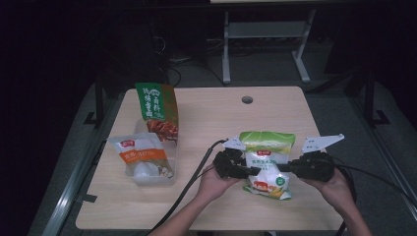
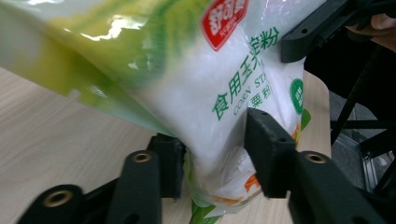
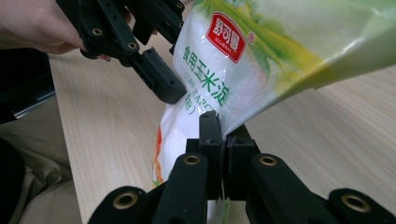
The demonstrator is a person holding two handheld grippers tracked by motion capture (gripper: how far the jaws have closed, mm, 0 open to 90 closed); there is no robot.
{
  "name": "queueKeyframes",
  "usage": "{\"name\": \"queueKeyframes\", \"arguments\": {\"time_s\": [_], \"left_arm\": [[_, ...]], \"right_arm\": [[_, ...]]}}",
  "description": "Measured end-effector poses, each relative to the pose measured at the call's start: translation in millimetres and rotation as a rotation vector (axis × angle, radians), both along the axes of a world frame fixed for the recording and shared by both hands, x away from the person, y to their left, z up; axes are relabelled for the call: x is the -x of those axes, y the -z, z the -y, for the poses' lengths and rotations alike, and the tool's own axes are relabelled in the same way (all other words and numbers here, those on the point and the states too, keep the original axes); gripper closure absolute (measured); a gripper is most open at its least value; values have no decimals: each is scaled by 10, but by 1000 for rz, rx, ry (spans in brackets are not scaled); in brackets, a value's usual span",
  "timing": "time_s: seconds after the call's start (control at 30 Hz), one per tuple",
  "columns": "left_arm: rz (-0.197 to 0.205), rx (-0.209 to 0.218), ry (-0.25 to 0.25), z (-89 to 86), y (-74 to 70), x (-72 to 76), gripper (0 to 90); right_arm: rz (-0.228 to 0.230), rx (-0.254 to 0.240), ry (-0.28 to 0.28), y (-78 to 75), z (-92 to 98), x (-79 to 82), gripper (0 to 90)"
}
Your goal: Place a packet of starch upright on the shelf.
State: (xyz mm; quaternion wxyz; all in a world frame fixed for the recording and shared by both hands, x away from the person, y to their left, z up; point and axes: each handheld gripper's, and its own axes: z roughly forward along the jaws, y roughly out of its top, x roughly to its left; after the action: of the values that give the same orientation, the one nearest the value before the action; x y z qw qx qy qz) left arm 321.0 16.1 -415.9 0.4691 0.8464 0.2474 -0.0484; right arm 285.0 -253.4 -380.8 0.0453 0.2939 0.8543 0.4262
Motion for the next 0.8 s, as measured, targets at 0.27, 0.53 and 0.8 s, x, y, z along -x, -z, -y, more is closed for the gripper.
{"name": "queueKeyframes", "arguments": {"time_s": [0.27, 0.53, 0.8], "left_arm": [[96, 9, -47, -100, -120, 19, 809], [102, -8, -45, -136, -61, 36, 818], [116, -10, -23, -95, -79, 77, 815]], "right_arm": [[35, -29, 6, -35, -62, -23, 878], [-16, -10, 9, 99, -88, -86, 841], [-56, 12, 14, 108, -102, -117, 647]]}}
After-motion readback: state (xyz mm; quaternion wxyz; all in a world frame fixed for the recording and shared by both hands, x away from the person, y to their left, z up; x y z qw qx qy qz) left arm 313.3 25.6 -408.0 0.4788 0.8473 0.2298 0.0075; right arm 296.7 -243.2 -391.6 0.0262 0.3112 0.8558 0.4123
